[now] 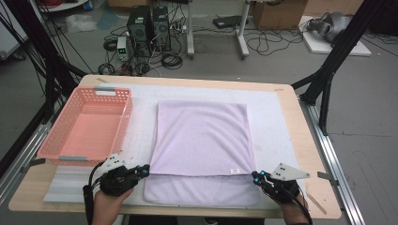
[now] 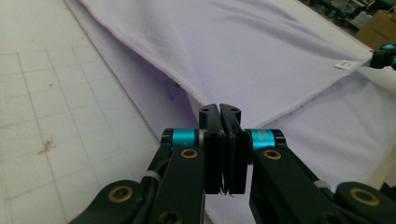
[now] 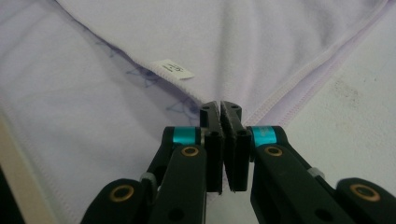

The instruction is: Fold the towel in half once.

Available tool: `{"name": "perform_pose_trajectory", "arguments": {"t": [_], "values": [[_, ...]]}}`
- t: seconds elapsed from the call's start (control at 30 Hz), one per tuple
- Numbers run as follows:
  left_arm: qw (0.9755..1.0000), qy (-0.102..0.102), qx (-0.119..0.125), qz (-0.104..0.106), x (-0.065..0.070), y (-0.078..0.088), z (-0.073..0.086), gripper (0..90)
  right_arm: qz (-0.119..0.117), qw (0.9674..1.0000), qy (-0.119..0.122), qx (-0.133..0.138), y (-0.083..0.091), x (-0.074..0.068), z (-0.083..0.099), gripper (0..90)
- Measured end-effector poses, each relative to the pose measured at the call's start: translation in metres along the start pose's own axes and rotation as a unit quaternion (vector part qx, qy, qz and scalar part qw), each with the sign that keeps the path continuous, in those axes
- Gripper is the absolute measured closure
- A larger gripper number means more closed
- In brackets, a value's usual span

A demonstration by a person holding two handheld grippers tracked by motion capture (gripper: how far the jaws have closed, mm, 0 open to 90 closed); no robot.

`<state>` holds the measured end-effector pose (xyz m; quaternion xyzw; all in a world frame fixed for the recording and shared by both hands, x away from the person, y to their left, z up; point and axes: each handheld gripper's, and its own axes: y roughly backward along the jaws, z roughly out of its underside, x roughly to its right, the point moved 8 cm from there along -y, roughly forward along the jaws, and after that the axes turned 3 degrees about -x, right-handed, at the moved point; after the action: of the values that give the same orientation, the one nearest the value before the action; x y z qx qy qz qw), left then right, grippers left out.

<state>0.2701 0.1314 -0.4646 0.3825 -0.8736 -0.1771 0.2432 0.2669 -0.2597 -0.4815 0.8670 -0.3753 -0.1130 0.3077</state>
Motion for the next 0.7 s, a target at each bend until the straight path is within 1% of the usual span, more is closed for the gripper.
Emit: {"name": "perform_pose_trajectory", "arguments": {"t": [0.1, 0.13, 0.17, 0.2, 0.33, 0.43, 0.5, 0.53, 0.6, 0.63, 0.7], "values": [[0.9999, 0.001, 0.001, 0.012, 0.006, 0.008, 0.002, 87.9, -0.007, 1.0000, 0.006, -0.002, 0.007, -0.004, 0.001, 87.9], [0.9999, 0.001, 0.001, 0.012, 0.006, 0.008, 0.002, 87.9, -0.010, 0.9999, 0.008, -0.003, 0.010, -0.006, 0.002, 87.9], [0.9998, 0.003, -0.001, 0.020, 0.010, 0.013, 0.004, 87.9, -0.013, 0.9999, 0.006, -0.004, 0.014, -0.008, 0.003, 87.8], [0.9998, 0.002, -0.004, 0.021, 0.012, 0.015, 0.006, 87.9, -0.014, 0.9999, 0.008, -0.002, 0.018, -0.010, 0.004, 87.9], [0.9995, -0.002, -0.017, 0.028, 0.018, 0.023, 0.013, 87.9, -0.027, 0.9996, 0.001, 0.004, 0.033, -0.016, 0.010, 87.9], [0.9992, -0.006, -0.023, 0.031, 0.023, 0.029, 0.020, 87.9, -0.031, 0.9995, 0.008, 0.001, 0.038, -0.022, 0.015, 87.9], [0.9990, -0.009, -0.027, 0.034, 0.026, 0.034, 0.024, 87.9, -0.036, 0.9993, 0.011, -0.004, 0.042, -0.029, 0.018, 87.9], [0.9990, -0.010, -0.027, 0.034, 0.027, 0.036, 0.026, 87.9, -0.036, 0.9992, 0.016, -0.003, 0.043, -0.032, 0.019, 87.9], [0.9989, -0.010, -0.029, 0.037, 0.029, 0.038, 0.027, 87.9, -0.041, 0.9990, 0.017, -0.004, 0.047, -0.037, 0.021, 87.9], [0.9985, -0.012, -0.033, 0.042, 0.033, 0.043, 0.032, 87.9, -0.041, 0.9990, 0.016, -0.004, 0.049, -0.039, 0.022, 87.9], [0.9982, -0.016, -0.038, 0.042, 0.035, 0.046, 0.036, 87.9, -0.044, 0.9989, 0.018, -0.003, 0.054, -0.043, 0.024, 87.9]]}}
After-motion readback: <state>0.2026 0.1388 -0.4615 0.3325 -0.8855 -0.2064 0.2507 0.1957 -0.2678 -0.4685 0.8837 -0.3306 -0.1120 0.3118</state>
